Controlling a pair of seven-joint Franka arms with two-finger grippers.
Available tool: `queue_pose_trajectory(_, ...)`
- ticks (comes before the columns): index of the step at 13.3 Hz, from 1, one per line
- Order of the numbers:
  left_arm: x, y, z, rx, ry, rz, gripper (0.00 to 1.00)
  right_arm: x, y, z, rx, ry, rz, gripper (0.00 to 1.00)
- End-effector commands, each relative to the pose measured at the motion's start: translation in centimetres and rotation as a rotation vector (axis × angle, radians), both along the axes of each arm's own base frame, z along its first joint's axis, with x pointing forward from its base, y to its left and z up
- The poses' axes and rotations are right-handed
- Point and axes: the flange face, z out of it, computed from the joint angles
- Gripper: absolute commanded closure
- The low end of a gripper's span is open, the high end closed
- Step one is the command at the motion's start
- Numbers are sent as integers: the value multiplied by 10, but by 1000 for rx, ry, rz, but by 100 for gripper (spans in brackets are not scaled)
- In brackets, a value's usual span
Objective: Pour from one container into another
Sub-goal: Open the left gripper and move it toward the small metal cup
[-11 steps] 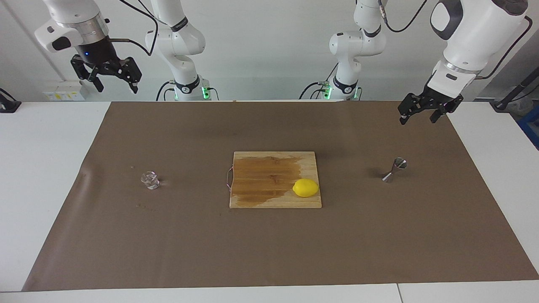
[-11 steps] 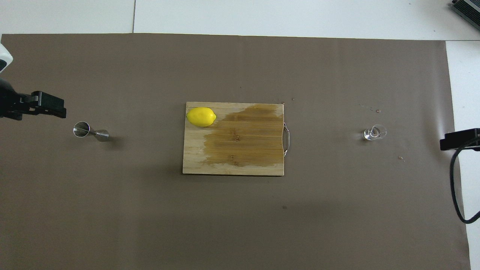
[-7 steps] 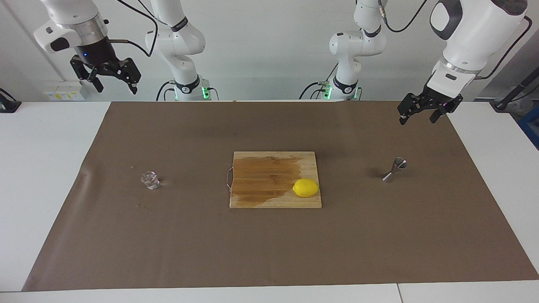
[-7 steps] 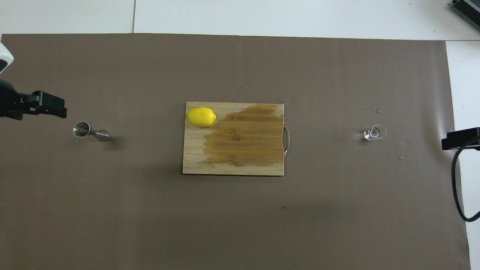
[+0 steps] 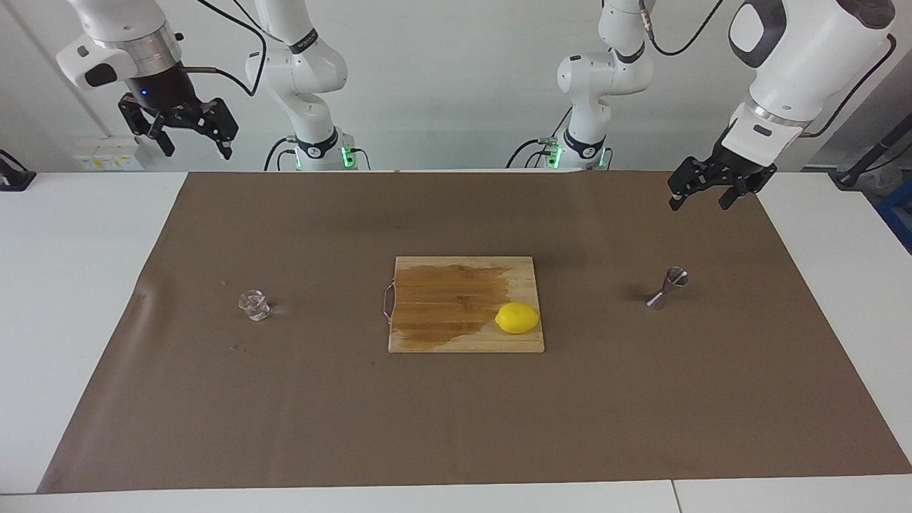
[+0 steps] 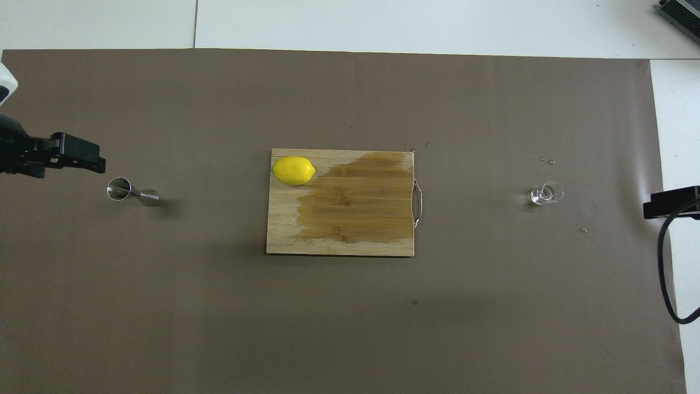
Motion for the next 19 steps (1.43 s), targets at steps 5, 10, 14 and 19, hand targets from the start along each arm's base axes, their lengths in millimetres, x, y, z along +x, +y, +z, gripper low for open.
queue_pose_trajectory(5,9,55,-31,-182,114,127,0,-1,0,0,3,15,-20,0)
queue_pose_trajectory(10,25,70,-68,-291,219,186,0,-1,0,0,3,15,-20,0)
queue_pose_trajectory(14,28,88,-84,-408,294,294,0,-1,1,0,3,15,-18,0)
queue_pose_trajectory(19,31,96,-99,-529,458,502,0,-1,1,0,3,15,-18,0)
